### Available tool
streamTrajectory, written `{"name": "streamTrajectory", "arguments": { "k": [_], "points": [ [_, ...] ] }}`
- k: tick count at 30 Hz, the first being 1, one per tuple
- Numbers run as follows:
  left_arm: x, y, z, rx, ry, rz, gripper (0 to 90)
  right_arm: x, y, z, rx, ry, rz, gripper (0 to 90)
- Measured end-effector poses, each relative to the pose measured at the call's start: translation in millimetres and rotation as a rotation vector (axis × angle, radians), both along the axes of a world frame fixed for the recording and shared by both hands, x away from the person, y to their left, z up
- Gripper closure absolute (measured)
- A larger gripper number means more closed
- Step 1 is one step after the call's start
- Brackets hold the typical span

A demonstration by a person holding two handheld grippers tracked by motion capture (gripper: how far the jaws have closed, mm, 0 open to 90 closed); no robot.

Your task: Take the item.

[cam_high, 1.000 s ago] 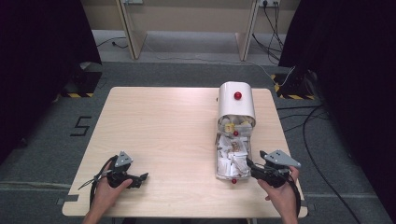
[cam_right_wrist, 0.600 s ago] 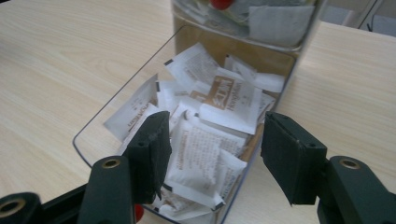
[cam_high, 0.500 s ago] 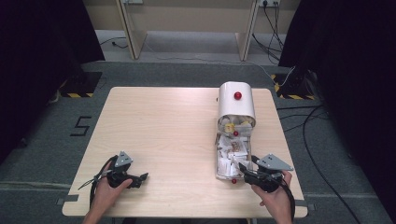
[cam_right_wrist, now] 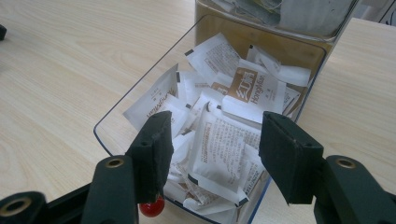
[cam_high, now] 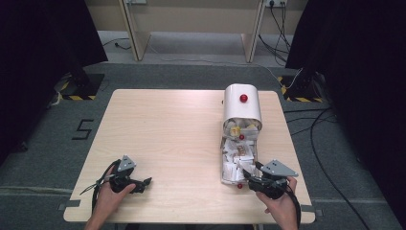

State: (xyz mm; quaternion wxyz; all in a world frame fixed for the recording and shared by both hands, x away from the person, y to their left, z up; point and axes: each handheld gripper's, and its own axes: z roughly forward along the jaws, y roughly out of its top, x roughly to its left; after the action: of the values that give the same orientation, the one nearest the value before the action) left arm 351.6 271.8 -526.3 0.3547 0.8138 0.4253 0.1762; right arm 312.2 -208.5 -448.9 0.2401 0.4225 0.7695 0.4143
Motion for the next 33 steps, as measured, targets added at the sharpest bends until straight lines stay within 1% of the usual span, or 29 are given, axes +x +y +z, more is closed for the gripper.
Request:
{"name": "streamTrajectory", "arguments": {
  "k": [11, 20, 24, 26, 27, 33],
  "points": [
    [0.0, 0.0, 0.0, 0.0, 0.0, 0.0, 0.0, 1.2, 1.8, -4.4, -0.011, 0.012, 0.016, 48.2],
    [0.0, 0.0, 0.0, 0.0, 0.0, 0.0, 0.0, 2.6, 2.4, -6.8, -0.023, 0.01, 0.02, 50.3],
    [0.0, 0.0, 0.0, 0.0, 0.0, 0.0, 0.0, 3.9, 4.0, -10.2, -0.037, 0.013, 0.028, 55.2],
    [0.0, 0.0, 0.0, 0.0, 0.001, 0.0, 0.0, 4.8, 4.3, -11.6, -0.041, 0.009, 0.027, 56.2],
    [0.1, 0.1, 0.1, 0.0, 0.001, -0.001, 0.0, 6.4, 4.3, -14.2, -0.05, 0.012, 0.03, 58.1],
    [0.1, 0.1, 0.1, 0.001, 0.002, -0.001, 0.0, 8.6, 4.2, -18.9, -0.075, 0.009, 0.039, 62.0]
  ]
}}
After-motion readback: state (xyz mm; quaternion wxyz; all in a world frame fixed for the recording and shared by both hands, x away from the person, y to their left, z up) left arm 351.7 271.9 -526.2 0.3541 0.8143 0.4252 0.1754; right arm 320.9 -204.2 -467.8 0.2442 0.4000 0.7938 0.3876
